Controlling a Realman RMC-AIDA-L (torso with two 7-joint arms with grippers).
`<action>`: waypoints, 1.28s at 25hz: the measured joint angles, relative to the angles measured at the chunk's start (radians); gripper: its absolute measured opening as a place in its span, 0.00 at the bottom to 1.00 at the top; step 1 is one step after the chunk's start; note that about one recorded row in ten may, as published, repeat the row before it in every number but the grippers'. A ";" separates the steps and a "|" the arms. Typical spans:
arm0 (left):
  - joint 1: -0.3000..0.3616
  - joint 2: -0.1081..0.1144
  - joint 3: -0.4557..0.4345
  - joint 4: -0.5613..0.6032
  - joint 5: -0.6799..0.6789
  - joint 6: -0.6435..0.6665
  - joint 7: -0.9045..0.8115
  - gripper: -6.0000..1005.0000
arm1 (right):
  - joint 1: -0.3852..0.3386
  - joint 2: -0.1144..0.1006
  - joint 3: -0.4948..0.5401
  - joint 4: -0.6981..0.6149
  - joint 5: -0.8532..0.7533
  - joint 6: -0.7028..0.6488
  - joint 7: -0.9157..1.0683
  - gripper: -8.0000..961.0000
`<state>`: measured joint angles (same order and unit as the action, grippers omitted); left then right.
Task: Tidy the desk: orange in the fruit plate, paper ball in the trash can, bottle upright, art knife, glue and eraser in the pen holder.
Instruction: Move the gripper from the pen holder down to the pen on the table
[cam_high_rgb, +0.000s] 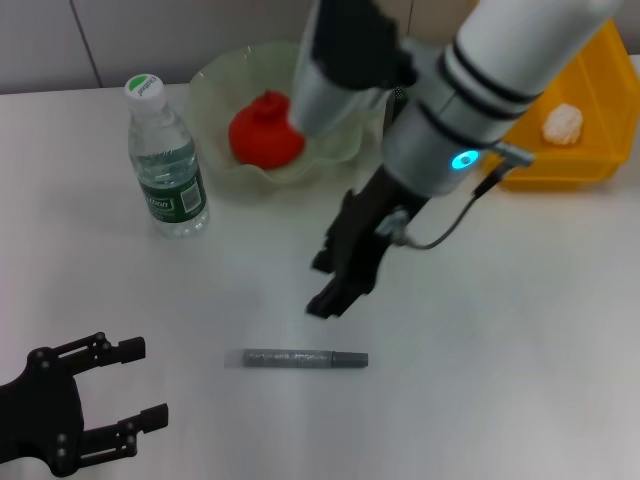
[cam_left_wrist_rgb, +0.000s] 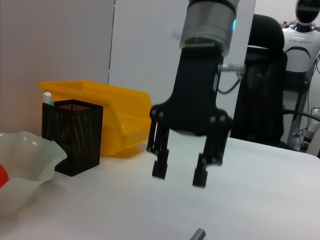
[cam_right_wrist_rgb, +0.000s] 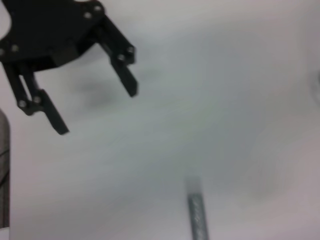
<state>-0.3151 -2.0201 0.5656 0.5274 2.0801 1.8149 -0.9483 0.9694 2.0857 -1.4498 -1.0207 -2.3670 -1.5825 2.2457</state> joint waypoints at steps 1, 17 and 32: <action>0.001 0.000 0.000 0.000 0.000 0.000 0.001 0.75 | 0.007 0.001 -0.019 0.025 0.019 0.022 -0.006 0.56; 0.002 -0.006 0.006 0.000 0.000 -0.006 0.007 0.75 | 0.034 0.007 -0.407 0.125 0.191 0.320 -0.012 0.56; 0.004 -0.011 0.005 -0.001 0.000 -0.006 0.014 0.75 | 0.052 0.007 -0.554 0.188 0.259 0.471 -0.010 0.56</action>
<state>-0.3113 -2.0309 0.5710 0.5262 2.0801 1.8085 -0.9342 1.0216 2.0924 -2.0042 -0.8331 -2.1076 -1.1111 2.2354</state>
